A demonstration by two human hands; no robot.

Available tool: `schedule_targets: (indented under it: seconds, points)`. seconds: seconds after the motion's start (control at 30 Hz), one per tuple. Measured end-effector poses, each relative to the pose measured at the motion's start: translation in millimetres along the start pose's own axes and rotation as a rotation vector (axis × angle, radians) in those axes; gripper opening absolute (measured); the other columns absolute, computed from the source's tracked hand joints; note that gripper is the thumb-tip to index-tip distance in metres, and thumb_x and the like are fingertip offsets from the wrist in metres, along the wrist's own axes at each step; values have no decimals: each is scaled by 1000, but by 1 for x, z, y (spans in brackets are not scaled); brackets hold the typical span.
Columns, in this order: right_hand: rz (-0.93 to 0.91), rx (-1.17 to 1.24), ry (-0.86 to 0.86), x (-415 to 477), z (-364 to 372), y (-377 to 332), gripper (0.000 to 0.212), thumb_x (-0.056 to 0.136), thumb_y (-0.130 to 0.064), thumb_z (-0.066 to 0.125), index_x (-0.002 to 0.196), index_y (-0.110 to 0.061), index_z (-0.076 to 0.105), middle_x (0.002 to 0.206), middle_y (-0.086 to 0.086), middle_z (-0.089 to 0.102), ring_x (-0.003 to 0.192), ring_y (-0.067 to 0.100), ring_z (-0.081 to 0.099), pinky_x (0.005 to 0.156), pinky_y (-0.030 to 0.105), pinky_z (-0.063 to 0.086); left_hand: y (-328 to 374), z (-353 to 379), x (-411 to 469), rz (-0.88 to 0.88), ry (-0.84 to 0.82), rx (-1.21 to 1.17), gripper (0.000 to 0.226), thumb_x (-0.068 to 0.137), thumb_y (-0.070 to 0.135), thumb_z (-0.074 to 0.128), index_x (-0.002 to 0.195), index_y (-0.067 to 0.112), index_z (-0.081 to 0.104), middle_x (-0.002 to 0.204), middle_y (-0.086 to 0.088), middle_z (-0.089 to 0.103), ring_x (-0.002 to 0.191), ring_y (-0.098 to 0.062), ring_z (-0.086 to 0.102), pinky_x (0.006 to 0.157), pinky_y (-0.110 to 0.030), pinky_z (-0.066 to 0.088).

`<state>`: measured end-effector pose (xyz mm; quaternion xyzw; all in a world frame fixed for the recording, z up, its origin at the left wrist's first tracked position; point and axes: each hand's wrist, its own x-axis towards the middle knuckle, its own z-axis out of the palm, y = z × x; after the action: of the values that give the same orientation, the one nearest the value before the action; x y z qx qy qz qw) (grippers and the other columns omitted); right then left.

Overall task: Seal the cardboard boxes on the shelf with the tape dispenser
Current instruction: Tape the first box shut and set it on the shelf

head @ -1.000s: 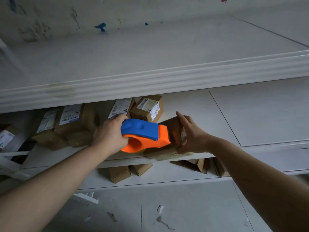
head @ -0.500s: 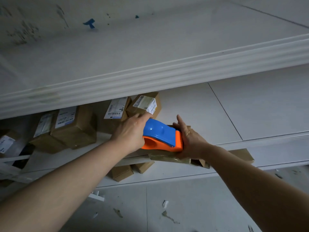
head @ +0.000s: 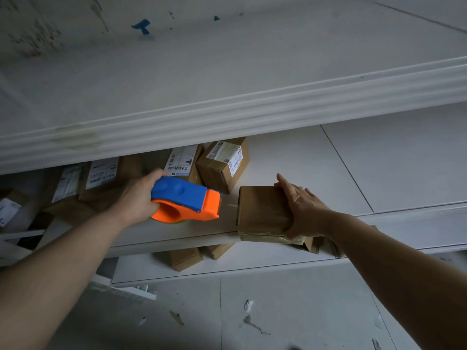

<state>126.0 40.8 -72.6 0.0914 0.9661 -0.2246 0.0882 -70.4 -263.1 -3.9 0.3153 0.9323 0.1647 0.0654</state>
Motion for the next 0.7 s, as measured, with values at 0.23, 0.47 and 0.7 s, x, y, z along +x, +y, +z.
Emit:
schedule_targets:
  seconds: [0.23, 0.47, 0.7]
  points:
    - [19, -32, 30, -1, 4, -3, 134, 62, -30, 81, 150, -23, -20, 156, -1, 17, 142, 21, 20, 121, 41, 6, -8, 22, 11, 29, -33, 60, 56, 69, -5, 68, 116, 21, 51, 108, -10, 61, 93, -28, 62, 78, -39, 52]
    - [-5, -200, -23, 3, 2, -19, 131, 69, -37, 79, 148, -19, -24, 161, 2, -13, 147, 18, -16, 119, 48, -7, 1, 43, 15, 54, -99, 124, 53, 69, 0, 67, 108, 29, 46, 104, -3, 59, 93, -27, 61, 76, -45, 54]
    - [-124, -399, -7, 13, 39, -53, 132, 66, -81, 57, 144, -20, -30, 151, 1, -36, 139, 23, -34, 116, 56, -9, 7, 50, 16, 56, -132, 123, 49, 72, 4, 70, 108, 27, 47, 99, 0, 60, 91, -22, 61, 75, -39, 53]
